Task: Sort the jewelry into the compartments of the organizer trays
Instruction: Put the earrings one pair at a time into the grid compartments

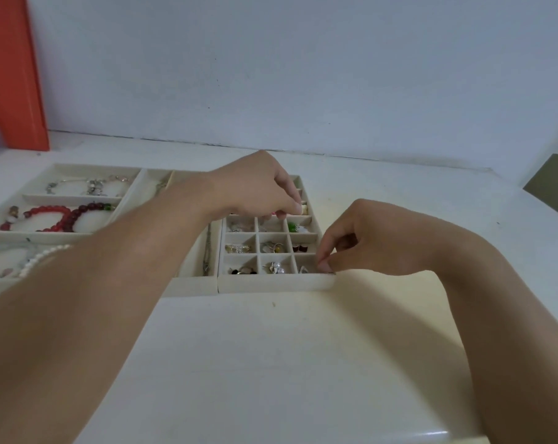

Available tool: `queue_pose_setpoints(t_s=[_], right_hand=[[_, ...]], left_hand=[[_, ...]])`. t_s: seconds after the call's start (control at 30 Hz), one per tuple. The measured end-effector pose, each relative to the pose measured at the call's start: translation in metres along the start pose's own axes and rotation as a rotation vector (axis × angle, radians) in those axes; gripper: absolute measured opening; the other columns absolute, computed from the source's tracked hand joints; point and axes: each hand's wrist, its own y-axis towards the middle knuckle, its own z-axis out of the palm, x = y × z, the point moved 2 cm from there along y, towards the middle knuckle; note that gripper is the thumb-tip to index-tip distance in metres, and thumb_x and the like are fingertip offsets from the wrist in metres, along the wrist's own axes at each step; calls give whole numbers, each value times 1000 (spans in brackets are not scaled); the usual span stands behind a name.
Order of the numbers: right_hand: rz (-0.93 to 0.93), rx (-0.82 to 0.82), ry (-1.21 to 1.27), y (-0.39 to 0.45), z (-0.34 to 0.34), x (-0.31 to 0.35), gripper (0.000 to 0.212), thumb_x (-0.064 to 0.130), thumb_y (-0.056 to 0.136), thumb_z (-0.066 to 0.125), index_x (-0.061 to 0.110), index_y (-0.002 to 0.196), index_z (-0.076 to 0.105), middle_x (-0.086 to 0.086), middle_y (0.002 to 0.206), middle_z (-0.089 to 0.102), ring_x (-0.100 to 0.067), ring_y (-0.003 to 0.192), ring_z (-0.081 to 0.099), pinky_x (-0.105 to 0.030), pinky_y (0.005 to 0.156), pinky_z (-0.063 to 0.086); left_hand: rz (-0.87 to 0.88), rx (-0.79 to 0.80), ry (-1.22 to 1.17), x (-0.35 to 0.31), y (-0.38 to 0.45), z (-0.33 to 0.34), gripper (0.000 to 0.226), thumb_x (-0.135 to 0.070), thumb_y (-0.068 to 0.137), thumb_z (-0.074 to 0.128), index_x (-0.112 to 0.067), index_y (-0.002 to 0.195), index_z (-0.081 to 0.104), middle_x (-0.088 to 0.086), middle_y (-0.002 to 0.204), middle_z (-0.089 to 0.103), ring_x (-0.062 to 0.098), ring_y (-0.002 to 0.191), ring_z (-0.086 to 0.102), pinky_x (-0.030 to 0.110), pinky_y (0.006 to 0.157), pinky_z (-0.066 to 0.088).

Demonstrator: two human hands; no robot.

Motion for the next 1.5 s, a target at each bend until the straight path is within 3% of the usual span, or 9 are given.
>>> queue_pose_setpoints(t_s=[0.13,0.37,0.53,0.67,0.83,0.97,1.2,1.33,1.5], right_hand=[[73,-90,-146,3,4,7,9,38,82,76,36,74,75,18,48,54,0,48,50,-16,47,33],[129,-72,-341,5,9,20,11,35,86,67,32,78,75,7,73,63,-11,75,58,-31,62,48],[136,-159,-150,3,-6,11,19,36,94,64,35,76,68,27,51,53,5,52,51,-11,46,36],[144,-201,105,2,-10,3,19,37,96,63,29,80,68,16,56,53,-1,46,44,-16,51,34],[164,-190,297,2,-6,1,18,35,95,65,23,82,71,10,62,58,-10,54,45,-29,59,37],[145,-291,281,0,-11,-3,14,38,86,75,26,80,74,10,64,62,-10,56,50,-31,61,43],[107,-305,86,1,-9,3,11,38,82,80,32,75,74,2,68,65,-4,40,43,-10,40,31],[101,-282,29,1,-8,3,12,39,85,76,36,74,73,0,75,67,-2,44,46,-10,42,33],[149,-182,1,1,-4,2,14,40,88,72,34,77,74,9,66,65,-2,43,45,-15,46,38]], left_hand=[[-12,61,29,0,0,4,7,-27,82,81,-22,87,79,-8,64,70,1,55,60,17,49,45],[22,123,66,-4,-2,1,7,-25,81,82,-20,86,79,-7,67,71,5,59,60,20,53,47],[104,293,106,-12,-12,2,16,-32,74,87,-28,88,80,-7,82,76,2,69,65,22,58,47],[142,221,22,-17,-12,3,16,-33,73,88,-24,84,80,-4,76,76,0,63,64,21,56,51],[118,252,-2,-16,-13,3,9,-23,78,85,-19,84,80,-5,79,78,8,74,75,25,62,56],[93,258,-7,-13,-12,5,2,-17,85,79,-16,87,78,-6,80,78,11,73,76,21,56,56],[91,290,-3,-13,-12,7,3,-17,90,74,-16,89,77,-4,82,78,10,72,75,22,54,54],[94,317,30,-13,-12,9,4,-22,89,75,-20,88,79,-6,84,78,6,71,73,18,51,51],[80,360,77,-14,-13,13,6,-23,89,75,-22,87,80,-7,84,78,6,67,71,18,48,46]])
